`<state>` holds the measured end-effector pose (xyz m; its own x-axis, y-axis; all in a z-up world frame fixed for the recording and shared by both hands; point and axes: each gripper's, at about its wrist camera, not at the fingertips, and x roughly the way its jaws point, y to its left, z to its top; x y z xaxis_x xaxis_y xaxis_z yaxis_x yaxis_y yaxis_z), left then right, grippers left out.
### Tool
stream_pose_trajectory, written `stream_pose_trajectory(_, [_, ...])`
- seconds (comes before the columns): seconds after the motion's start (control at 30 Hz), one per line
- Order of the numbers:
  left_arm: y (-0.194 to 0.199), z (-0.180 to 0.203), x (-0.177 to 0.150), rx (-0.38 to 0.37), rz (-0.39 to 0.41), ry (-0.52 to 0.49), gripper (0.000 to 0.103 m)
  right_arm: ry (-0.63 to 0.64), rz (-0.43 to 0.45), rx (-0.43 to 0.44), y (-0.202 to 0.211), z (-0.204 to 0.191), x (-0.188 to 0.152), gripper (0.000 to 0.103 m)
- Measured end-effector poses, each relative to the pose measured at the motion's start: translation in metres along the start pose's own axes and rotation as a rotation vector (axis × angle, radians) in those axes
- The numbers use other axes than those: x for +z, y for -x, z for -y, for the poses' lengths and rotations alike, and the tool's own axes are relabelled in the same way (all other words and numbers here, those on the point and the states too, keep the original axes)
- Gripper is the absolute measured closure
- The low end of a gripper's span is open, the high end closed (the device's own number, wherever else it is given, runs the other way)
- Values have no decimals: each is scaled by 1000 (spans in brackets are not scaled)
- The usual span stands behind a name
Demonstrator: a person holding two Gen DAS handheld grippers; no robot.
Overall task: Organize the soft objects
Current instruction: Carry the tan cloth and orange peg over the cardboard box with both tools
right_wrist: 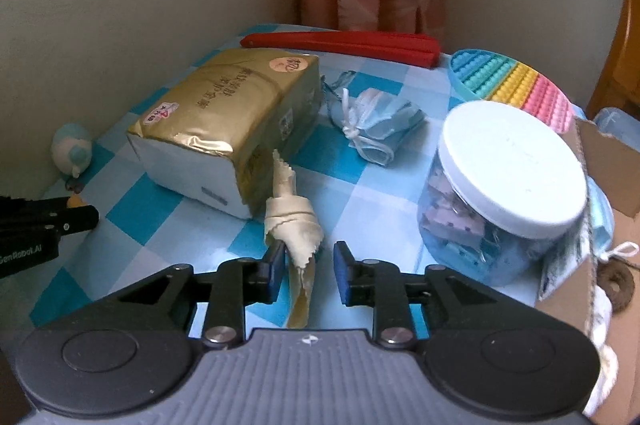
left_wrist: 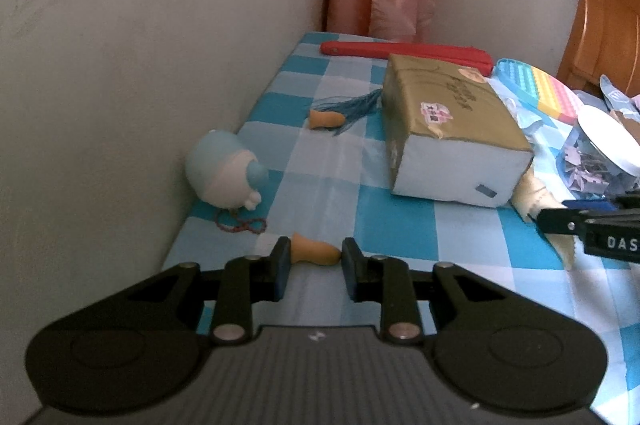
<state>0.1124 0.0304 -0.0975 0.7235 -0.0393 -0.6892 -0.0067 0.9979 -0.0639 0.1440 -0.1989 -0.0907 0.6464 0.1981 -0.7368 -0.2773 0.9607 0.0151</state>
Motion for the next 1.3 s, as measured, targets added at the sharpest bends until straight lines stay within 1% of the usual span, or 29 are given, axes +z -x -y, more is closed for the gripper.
stream_pose_trajectory(0.1, [-1, 2, 0, 7, 3, -11, 76, 25, 5, -11, -7, -3, 3, 67])
stream_pose_trajectory(0.23, [0, 3, 0, 14, 8, -23, 75, 38, 6, -4, -14, -4, 6, 65])
stream_pose_trajectory(0.3, [0, 3, 0, 14, 8, -21, 75, 48, 8, -6, -16, -5, 8, 61])
stream_pose_trajectory(0.37, [0, 3, -1, 14, 9, -24, 75, 57, 19, -8, -16, -5, 10, 53])
stream_pose_trajectory(0.5, [0, 3, -1, 16, 9, -23, 75, 57, 34, -5, -18, -6, 15, 53])
stream_pose_trajectory(0.6, [0, 3, 0, 15, 7, -23, 75, 61, 40, -4, -20, -6, 17, 55])
stream_pose_trajectory(0.63, [0, 3, -1, 14, 6, -22, 75, 67, 36, -6, -20, -7, 17, 60])
stream_pose_trajectory(0.67, [0, 3, -1, 11, 4, -20, 76, 72, 35, 0, -20, -8, 16, 71])
stream_pose_trajectory(0.7, [0, 3, -1, 8, 2, -19, 77, 77, 33, 9, -19, -9, 16, 74])
stream_pose_trajectory(0.83, [1, 2, 2, -2, -6, -24, 77, 89, 30, -7, -13, -12, 13, 75])
stream_pose_trajectory(1.0, [13, 6, 3, -28, -1, -40, 77, 71, 50, 0, 12, -12, 8, 75])
stream_pose_trajectory(1.3, [54, 26, 2, -92, 10, -135, 77, 48, 77, 12, 66, -15, -13, 75])
